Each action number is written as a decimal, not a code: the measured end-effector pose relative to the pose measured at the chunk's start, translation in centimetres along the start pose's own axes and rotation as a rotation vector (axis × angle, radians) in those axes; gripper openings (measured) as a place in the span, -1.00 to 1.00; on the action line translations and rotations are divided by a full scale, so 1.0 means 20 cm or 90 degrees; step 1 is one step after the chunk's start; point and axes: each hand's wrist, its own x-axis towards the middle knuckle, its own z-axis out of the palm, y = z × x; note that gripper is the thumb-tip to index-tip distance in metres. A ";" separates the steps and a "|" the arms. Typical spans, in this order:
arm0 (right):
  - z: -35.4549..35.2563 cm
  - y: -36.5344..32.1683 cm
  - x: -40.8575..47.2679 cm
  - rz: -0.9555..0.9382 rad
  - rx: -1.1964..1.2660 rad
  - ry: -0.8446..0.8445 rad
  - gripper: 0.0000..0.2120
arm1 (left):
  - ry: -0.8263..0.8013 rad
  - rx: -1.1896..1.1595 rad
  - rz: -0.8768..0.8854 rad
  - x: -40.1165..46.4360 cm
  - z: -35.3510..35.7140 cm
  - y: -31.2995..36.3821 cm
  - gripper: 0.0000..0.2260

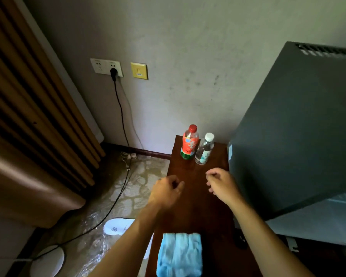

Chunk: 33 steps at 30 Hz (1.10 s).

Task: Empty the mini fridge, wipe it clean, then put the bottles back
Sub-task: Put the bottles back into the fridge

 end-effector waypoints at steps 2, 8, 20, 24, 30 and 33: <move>0.00 -0.04 0.08 0.002 -0.031 0.015 -0.86 | -0.010 -0.020 -0.005 0.04 -0.01 -0.02 -0.73; 0.02 -0.15 0.33 -0.020 -0.120 0.125 -0.61 | -0.046 -0.041 -0.023 0.20 -0.03 -0.09 -0.77; 0.07 -0.20 0.67 -0.085 -0.401 0.128 -0.41 | -0.096 -0.009 -0.025 0.33 0.00 -0.15 -0.78; 0.08 -0.17 0.65 -0.105 -0.401 0.161 -0.68 | -0.107 -0.003 -0.025 0.34 -0.01 -0.16 -0.77; 0.08 -0.10 0.49 -0.079 -0.401 0.152 -0.76 | -0.110 0.007 -0.012 0.31 -0.04 -0.13 -0.79; 0.06 -0.06 0.37 -0.036 -0.383 0.149 -0.78 | -0.119 0.010 0.009 0.26 -0.05 -0.11 -0.80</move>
